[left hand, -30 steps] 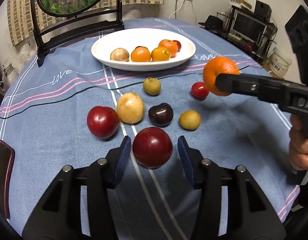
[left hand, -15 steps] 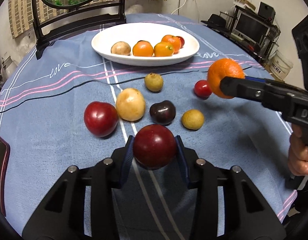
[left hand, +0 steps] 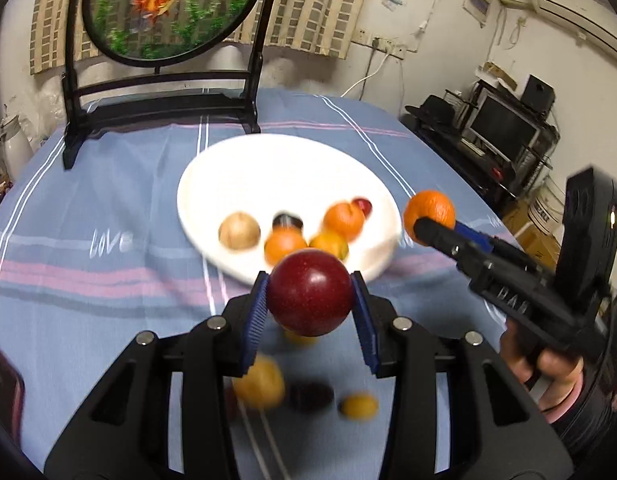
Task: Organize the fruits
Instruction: 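Place the orange on the white plate while the left tool places the red plum there, then grasp the red cherry tomato with the right tool while the left tool grasps another red plum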
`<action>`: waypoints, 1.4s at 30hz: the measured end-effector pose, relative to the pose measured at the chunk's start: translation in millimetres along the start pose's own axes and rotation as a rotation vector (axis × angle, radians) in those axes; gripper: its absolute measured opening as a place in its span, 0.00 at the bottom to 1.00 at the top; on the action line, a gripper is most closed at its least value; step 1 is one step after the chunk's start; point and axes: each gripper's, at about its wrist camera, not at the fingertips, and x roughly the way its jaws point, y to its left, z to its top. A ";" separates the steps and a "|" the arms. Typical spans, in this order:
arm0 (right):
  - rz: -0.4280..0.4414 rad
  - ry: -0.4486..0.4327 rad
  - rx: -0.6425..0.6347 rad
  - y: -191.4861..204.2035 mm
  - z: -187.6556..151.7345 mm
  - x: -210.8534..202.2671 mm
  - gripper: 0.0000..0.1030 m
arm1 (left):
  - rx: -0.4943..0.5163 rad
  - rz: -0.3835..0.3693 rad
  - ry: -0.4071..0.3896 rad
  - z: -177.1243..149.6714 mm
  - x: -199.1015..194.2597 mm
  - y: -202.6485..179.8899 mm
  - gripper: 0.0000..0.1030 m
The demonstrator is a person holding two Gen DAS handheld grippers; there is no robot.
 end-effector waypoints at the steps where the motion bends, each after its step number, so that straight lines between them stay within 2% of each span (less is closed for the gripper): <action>1: -0.008 -0.007 -0.001 -3.8 5.0 7.7 0.35 | 0.000 0.007 0.010 10.7 7.9 1.3 0.40; 6: -0.049 0.009 0.044 -23.7 24.9 48.1 0.35 | -0.018 0.098 0.076 52.6 60.8 12.8 0.40; 10: -0.022 0.071 0.061 -32.8 30.7 74.8 0.36 | -0.001 0.160 0.131 66.0 92.7 16.4 0.40; 12: -0.011 0.106 0.059 -32.2 30.1 82.3 0.36 | -0.007 0.168 0.151 67.6 101.0 18.7 0.40; 13: -0.010 0.115 0.051 -30.8 29.5 83.5 0.40 | -0.014 0.174 0.162 67.7 103.0 19.0 0.41; 14: -0.009 0.110 0.036 -29.3 29.7 82.3 0.41 | -0.019 0.182 0.161 67.9 102.7 19.0 0.45; 15: -0.012 0.104 0.022 -27.0 30.3 79.0 0.44 | -0.019 0.192 0.150 67.3 100.5 18.8 0.65; 16: -0.010 0.104 0.013 -24.5 31.8 75.4 0.53 | -0.014 0.216 0.121 67.4 92.7 16.5 0.75; 17: -0.007 0.083 0.002 -21.1 34.4 65.8 0.56 | -0.008 0.232 0.085 66.5 82.5 14.4 0.86; 19: 0.007 0.047 -0.014 -16.1 36.4 51.5 0.58 | 0.011 0.238 0.023 61.3 56.5 9.1 0.87; 22: 0.009 0.033 -0.058 -3.4 36.2 30.3 0.58 | 0.026 0.254 -0.035 46.8 19.0 7.7 0.95; 25: 0.044 0.070 -0.087 7.2 20.9 14.8 0.58 | 0.035 0.282 -0.087 19.9 -15.4 13.0 0.98; 28: 0.055 0.106 -0.148 17.1 -2.1 2.9 0.58 | -0.005 0.265 -0.123 -14.5 -35.8 24.8 0.98; 31: 0.045 0.136 -0.210 25.5 -28.9 -6.9 0.58 | -0.080 0.219 -0.142 -38.3 -43.1 33.1 0.98; 33: 0.048 0.173 -0.227 29.0 -40.5 -5.6 0.58 | -0.122 0.189 -0.125 -46.4 -42.3 37.3 0.98; 36: 0.044 0.244 -0.240 34.1 -51.5 -0.3 0.58 | -0.168 0.219 -0.143 -49.4 -44.4 42.5 0.98; 39: 0.040 0.285 -0.250 37.5 -56.4 4.3 0.58 | -0.153 0.272 -0.137 -52.1 -42.9 42.7 0.98; 42: 0.029 0.307 -0.262 39.9 -59.1 6.5 0.58 | -0.143 0.252 -0.119 -53.2 -43.5 41.6 0.98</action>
